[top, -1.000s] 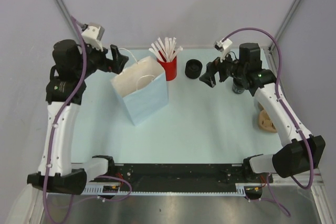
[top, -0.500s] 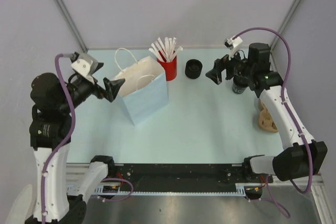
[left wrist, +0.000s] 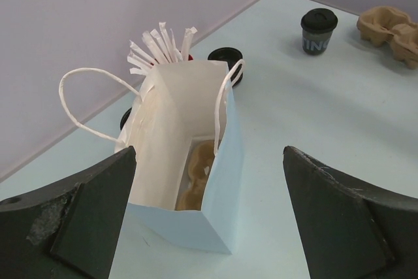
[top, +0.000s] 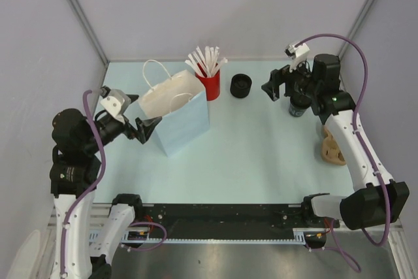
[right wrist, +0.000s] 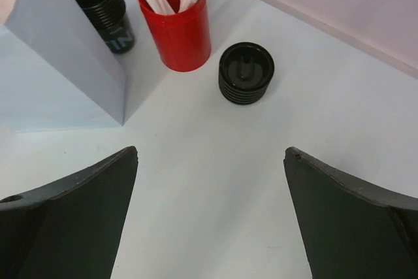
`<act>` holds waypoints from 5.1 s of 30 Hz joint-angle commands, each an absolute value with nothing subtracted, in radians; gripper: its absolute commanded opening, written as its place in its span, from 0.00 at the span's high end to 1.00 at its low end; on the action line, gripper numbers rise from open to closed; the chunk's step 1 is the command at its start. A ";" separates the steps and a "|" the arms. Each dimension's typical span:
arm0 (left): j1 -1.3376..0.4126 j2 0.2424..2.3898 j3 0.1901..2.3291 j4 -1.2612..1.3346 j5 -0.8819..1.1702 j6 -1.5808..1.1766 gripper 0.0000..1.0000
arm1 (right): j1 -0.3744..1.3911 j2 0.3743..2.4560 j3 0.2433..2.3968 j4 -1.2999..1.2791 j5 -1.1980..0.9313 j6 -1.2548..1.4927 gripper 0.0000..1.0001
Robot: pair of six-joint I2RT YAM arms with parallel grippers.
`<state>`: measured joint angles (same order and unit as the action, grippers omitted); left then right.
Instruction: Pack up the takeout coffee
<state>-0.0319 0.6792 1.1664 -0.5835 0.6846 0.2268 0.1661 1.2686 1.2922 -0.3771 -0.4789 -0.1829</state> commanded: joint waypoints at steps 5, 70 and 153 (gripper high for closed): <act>-0.020 0.669 1.125 -0.606 0.701 0.322 0.01 | 0.140 1.273 1.293 -0.341 -0.419 -0.196 0.01; 0.032 0.635 0.850 -0.612 0.919 0.454 0.00 | -0.115 1.526 1.361 -0.650 -0.409 -0.744 0.53; 0.061 0.649 0.848 -0.637 0.942 0.482 0.01 | -0.140 1.868 1.545 -0.793 -0.471 -0.882 0.74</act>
<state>0.0483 0.6460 0.8581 -0.6167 0.9058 0.4538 -0.1394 1.8587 1.5517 -0.8223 -0.4984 -0.8764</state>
